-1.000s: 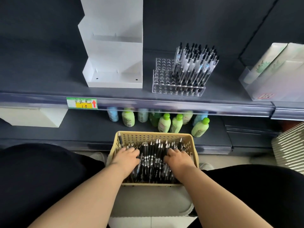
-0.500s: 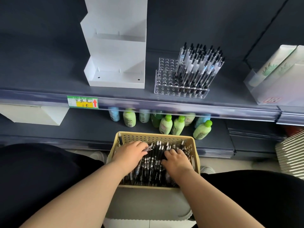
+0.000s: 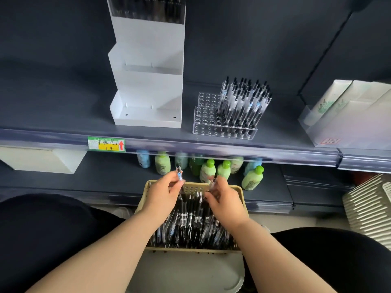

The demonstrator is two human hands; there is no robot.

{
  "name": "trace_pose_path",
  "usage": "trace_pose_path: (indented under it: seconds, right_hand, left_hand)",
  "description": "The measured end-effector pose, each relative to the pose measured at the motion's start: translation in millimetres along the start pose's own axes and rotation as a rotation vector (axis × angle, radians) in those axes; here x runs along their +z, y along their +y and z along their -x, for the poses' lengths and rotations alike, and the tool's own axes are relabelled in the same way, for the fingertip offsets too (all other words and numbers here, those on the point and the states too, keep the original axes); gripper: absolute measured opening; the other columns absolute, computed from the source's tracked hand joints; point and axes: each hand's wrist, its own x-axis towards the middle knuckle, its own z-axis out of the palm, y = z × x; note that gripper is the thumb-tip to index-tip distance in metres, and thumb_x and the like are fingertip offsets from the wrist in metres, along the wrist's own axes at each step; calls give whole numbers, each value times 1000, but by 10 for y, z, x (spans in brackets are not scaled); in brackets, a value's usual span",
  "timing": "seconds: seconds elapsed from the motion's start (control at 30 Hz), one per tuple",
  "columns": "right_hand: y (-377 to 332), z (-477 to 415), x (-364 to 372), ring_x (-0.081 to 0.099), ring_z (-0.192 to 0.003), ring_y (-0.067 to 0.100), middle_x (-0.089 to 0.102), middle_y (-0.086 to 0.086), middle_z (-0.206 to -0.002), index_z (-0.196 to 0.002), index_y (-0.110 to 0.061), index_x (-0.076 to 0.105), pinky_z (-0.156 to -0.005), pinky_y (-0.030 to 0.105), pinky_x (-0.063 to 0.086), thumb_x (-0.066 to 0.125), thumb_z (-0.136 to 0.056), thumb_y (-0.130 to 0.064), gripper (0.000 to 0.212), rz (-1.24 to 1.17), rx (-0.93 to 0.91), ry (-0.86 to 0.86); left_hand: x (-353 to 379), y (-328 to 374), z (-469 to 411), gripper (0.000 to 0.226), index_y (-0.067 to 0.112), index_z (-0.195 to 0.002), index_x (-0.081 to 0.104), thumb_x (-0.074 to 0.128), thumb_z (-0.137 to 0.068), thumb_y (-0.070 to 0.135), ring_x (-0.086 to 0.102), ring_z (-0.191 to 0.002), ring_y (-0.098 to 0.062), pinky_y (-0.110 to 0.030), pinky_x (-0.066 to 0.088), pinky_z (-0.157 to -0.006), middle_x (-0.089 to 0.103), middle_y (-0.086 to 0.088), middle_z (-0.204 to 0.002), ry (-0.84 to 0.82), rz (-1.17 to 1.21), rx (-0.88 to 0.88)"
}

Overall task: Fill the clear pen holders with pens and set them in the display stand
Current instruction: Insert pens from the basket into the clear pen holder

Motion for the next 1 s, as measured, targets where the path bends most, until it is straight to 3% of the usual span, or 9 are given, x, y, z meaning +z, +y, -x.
trace_pose_path:
  seconds: [0.13,0.2,0.33,0.43,0.5,0.6,0.9,1.0]
  right_hand:
    - [-228,-69,-176,63,-71,0,67,-14,-86,-106,-37,39,-63,21,52,49,-94,-34,15,-158,-20,99]
    - [-350,-144,-307,62,-67,1,66,-13,-79,-95,-34,42,-61,23,53,48,-94,-34,6,-184,-63,172]
    - [-652,-367,-670,53,-64,9,57,-4,-70,-78,-25,47,-56,20,41,51,-92,-33,17,-121,-189,396]
    - [-866,-574,-987,51,-63,9,56,-5,-70,-74,-27,47,-58,21,41,54,-90,-30,18,-148,-248,511]
    - [-1001,-701,-1184,52,-60,1,57,-14,-67,-77,-34,46,-55,11,40,59,-89,-25,20,-202,-286,529]
    - [-1140,-924,-1436,56,-66,-5,55,-22,-70,-91,-39,46,-59,6,40,62,-87,-20,25,-177,-362,565]
    - [-1120,-1382,-1567,56,-68,-5,57,-24,-67,-89,-31,55,-59,3,39,55,-92,-29,4,-35,-397,537]
    - [-1084,-1446,-1535,57,-72,3,58,-22,-73,-96,-26,61,-60,10,42,55,-92,-31,8,45,-372,511]
  left_hand:
    - [-32,324,-34,16,28,-104,62,61,-88,27,60,-87,8,-9,46,-76,64,22,-94,48,145,52]
    - [-50,526,-84,17,28,-105,62,61,-88,26,59,-86,11,-3,44,-74,65,21,-93,70,179,102]
    - [-101,924,-283,21,31,-106,62,63,-86,28,59,-87,9,-5,43,-75,66,20,-92,142,198,198]
    - [-160,1163,-512,21,30,-105,62,65,-85,27,58,-86,10,-2,42,-73,66,21,-91,181,272,248]
    - [-211,1287,-673,20,29,-104,62,66,-84,26,59,-86,9,-3,43,-74,66,20,-92,188,303,293]
    - [-292,1443,-920,21,37,-98,60,67,-82,25,60,-83,8,-4,44,-73,66,21,-89,204,320,351]
    - [-285,1585,-1340,25,40,-95,60,69,-82,22,63,-81,4,-9,47,-75,68,21,-85,227,348,425]
    - [-225,1560,-1351,22,33,-98,62,70,-82,20,63,-82,3,-13,49,-77,68,18,-86,203,349,407]
